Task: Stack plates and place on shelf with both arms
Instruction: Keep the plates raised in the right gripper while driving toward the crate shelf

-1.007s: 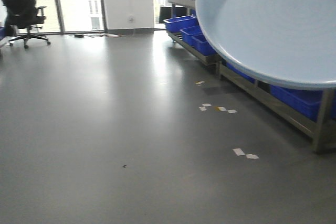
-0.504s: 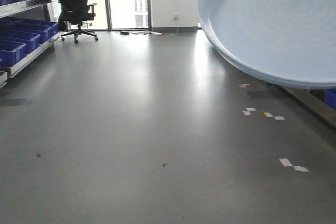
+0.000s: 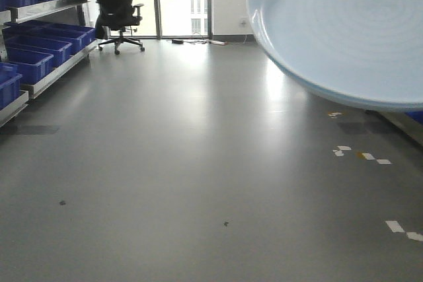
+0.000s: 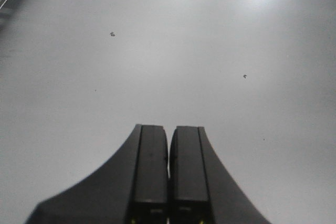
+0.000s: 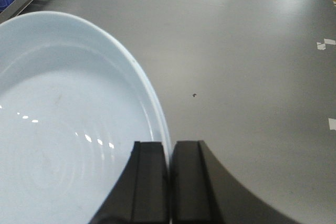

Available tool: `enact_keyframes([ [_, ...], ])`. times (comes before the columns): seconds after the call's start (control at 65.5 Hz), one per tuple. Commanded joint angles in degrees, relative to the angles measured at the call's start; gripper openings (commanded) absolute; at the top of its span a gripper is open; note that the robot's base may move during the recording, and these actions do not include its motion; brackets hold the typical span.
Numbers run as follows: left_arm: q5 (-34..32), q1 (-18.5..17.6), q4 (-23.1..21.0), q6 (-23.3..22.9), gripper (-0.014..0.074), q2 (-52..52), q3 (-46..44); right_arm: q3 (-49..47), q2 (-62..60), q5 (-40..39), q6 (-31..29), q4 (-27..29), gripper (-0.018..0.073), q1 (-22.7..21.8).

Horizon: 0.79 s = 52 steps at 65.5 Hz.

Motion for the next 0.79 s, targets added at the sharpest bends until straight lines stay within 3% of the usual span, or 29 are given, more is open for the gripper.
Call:
enact_keyframes([
  [0.0, -4.5, -0.1, -0.1, -0.4, 0.0085, 0.2, -1.6, -1.8, -0.4, -5.4, -0.2, -0.2, 0.0024, -0.3],
  [0.778, -4.5, -0.1, -0.1, -0.4, 0.0085, 0.2, -1.6, -1.8, -0.4, -5.4, -0.2, -0.2, 0.0024, -0.3],
])
